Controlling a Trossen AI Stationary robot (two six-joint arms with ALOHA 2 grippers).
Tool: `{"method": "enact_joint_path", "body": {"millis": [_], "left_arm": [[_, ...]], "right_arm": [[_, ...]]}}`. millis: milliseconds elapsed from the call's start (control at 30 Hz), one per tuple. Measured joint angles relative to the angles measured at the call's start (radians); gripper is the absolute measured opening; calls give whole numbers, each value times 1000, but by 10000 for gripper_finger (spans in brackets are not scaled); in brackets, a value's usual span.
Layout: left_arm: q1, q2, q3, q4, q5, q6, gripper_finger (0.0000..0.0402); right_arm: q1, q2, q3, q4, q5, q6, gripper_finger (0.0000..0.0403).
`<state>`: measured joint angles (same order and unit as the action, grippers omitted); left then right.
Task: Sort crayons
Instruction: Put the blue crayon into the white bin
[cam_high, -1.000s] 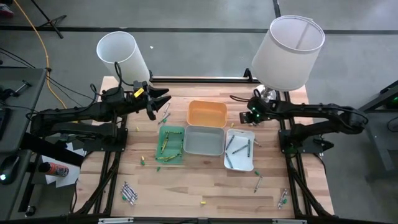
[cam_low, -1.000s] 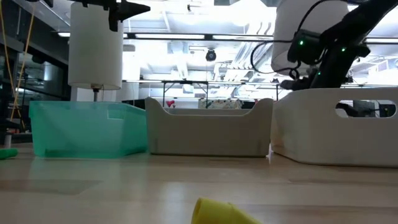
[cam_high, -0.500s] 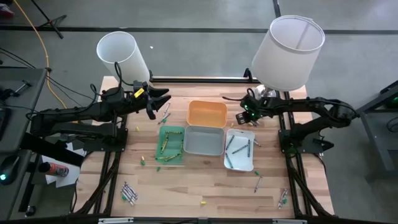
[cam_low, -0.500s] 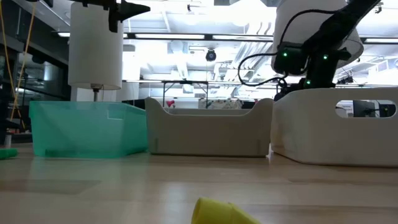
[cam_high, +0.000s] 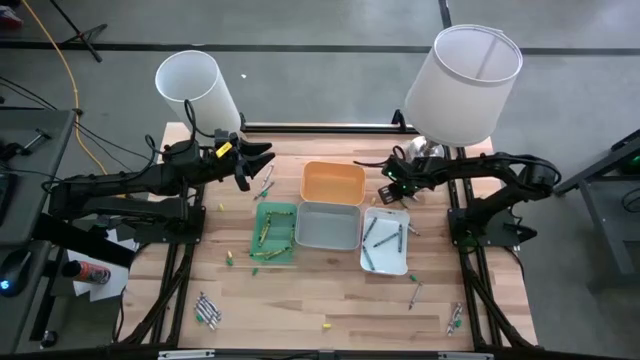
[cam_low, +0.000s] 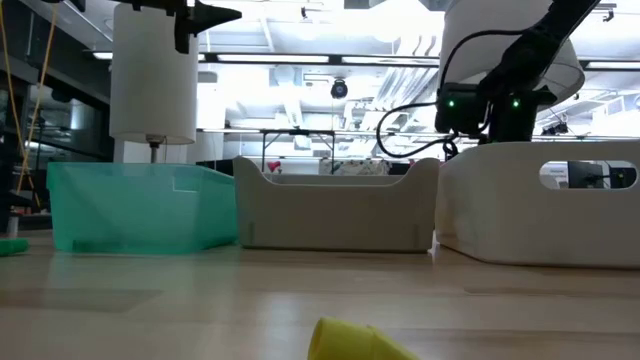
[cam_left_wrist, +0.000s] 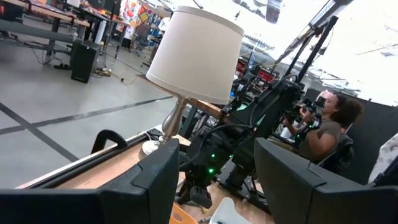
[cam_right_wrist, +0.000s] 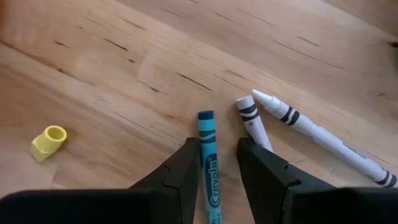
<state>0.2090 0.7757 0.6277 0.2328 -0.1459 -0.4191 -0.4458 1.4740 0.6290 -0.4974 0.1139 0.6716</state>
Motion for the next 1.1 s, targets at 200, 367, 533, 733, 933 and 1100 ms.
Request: {"method": "enact_joint_path", "body": {"millis": [200,367,533,733,933,1100], "left_arm": [[0,0,0,1,0,1,195],[0,0,0,4,0,1,195],[0,0,0,6,0,20,195],[1,-15,11,24,1,28,195],[2,-43,58,15,30,95,195],[2,-82,93,-50,57,153,195]], "right_arm": [[13,13,-1,-3,28,0,102],[17,12,-2,-12,44,1,57],[28,13,-3,-16,67,0,8],[51,6,29,-32,72,-9,4],[76,-57,136,-36,86,-50,2],[89,-129,262,-49,121,-163,1]]}}
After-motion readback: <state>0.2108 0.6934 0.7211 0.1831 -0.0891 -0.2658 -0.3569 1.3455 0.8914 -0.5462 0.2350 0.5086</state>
